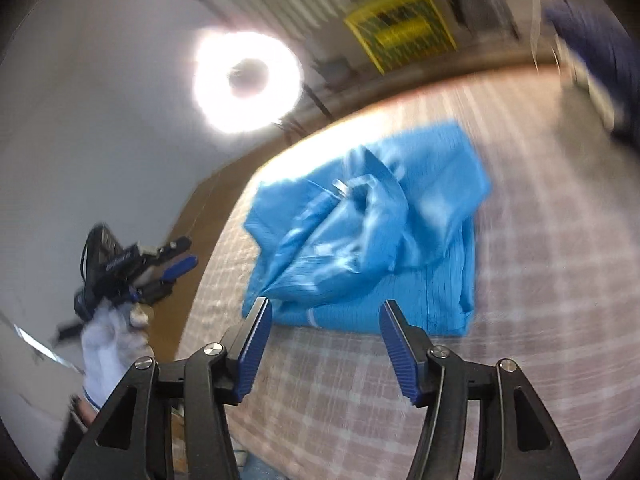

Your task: Fold large clothes

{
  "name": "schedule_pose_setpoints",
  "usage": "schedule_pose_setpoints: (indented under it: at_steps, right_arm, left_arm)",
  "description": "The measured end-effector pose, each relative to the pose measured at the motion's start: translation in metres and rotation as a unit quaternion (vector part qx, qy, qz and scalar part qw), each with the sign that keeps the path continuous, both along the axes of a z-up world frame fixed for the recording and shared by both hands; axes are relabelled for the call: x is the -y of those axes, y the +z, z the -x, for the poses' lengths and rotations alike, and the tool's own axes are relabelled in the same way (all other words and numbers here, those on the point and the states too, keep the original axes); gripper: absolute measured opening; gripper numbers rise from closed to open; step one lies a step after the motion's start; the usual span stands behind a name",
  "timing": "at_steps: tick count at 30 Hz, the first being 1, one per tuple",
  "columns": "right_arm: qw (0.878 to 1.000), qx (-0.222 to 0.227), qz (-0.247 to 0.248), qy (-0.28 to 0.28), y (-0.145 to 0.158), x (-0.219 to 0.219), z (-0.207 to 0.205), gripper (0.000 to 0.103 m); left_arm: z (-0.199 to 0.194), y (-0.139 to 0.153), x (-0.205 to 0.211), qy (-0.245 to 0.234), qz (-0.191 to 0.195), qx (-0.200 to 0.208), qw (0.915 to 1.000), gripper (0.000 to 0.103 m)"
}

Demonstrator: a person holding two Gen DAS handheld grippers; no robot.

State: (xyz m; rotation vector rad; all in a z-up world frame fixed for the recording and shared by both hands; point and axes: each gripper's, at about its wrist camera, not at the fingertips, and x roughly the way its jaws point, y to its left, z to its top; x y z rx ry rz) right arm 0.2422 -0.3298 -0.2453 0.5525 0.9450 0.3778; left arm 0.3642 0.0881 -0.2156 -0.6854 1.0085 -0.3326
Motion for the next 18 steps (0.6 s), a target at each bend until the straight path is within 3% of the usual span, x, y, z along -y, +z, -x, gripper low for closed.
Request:
schedule_pose_setpoints:
  at_steps: [3,8,13,15,16,17,18]
  right_arm:
    - [0.997,-0.053,-0.047,-0.018,-0.038,0.007,-0.026,0.06]
    - [0.993,-0.081,-0.079,-0.03,-0.063,0.002,-0.052,0.063]
    - [0.995,-0.085,-0.053,-0.019,-0.068,-0.017,-0.068,0.062]
    - [0.995,-0.088,-0.044,-0.019,-0.071,-0.021,-0.072,0.053]
    - [0.995,-0.088,-0.044,-0.016,-0.072,-0.021,-0.073,0.035]
    - [0.995,-0.091,-0.049,-0.009,-0.076,-0.023,-0.074,0.026]
    - [0.994,-0.096,-0.052,-0.005,-0.078,-0.024,-0.076,0.011]
  left_arm:
    - [-0.019,-0.019,-0.002,0.011,0.015,-0.019,0.9996,0.05]
    - [-0.05,-0.051,0.001,0.022,0.013,-0.044,0.9987,0.05]
    - [-0.072,-0.064,0.006,0.029,0.019,-0.042,0.9985,0.05]
    - [-0.077,-0.067,0.012,0.015,0.021,-0.035,0.9991,0.05]
    - [-0.079,-0.068,0.014,0.008,0.021,-0.033,0.9992,0.041]
    - [-0.08,-0.069,0.016,0.001,0.021,-0.033,0.9992,0.012]
    - [-0.08,-0.072,0.018,-0.009,0.025,-0.039,0.9989,0.002]
